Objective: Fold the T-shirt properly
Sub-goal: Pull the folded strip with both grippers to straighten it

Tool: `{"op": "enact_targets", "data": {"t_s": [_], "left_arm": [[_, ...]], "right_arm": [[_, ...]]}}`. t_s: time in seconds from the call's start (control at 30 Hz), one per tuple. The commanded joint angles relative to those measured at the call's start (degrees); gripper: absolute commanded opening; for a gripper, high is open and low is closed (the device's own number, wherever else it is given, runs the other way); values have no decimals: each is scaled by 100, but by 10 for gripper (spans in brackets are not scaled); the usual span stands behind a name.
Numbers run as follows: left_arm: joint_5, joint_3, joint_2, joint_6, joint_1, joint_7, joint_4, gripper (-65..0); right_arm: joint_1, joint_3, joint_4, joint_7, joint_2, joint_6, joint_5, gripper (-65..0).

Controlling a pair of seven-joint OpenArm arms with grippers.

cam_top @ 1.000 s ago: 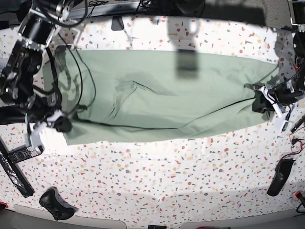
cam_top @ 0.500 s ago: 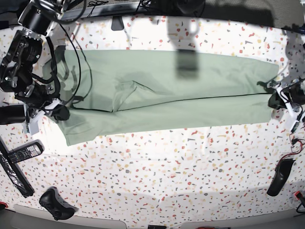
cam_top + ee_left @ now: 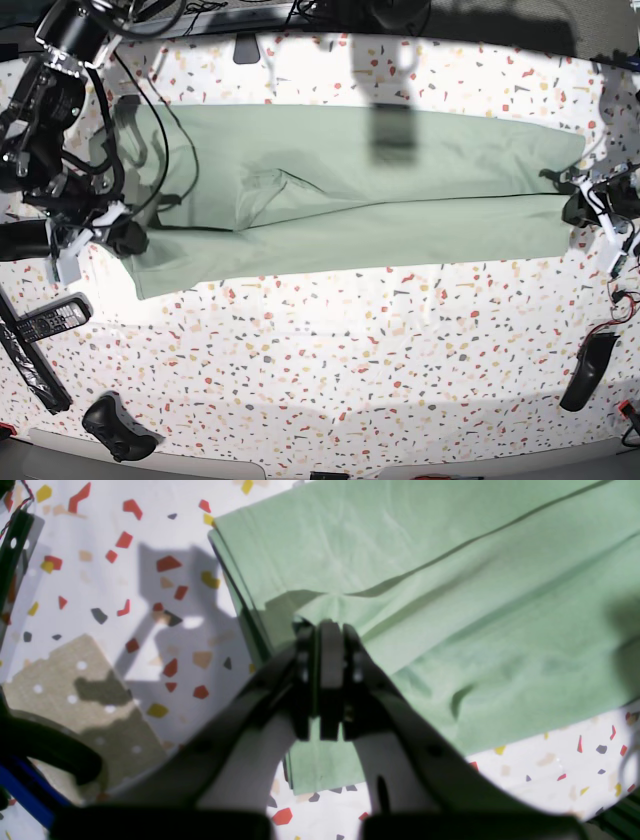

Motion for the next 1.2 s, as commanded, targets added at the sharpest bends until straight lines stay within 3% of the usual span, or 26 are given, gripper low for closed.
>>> {"op": "enact_targets", "data": {"t_s": [0.0,0.27,0.4,0.77,0.93,1.07,1.17], "left_arm": [[-46,-42,-133,0,-92,-33,101,-650],[-46,-44,-136,0,-96,-103,136,-650],[-46,-44,-138,0,-94,-63,249,-650],[-48,-42,-131,0,-59,896,313,-650],[-50,-42,-111,-2,184,815,313,-650],[-48,-42,-114,-2,485,275,310,-650],[17,-42,-114,-2,507,197,310,-650]], "right_arm": [[37,28,116,103,94,32,94,-650],[-31,452,219,103,96,32,63,-650],[-190,619,426,101,92,32,337,-650],[-695,619,518,101,-28,32,291,-650],[-850,619,516,101,-153,32,289,-650],[-922,619,516,101,-190,32,289,-650],[-946,619,516,98,-258,32,269,-650]]}}
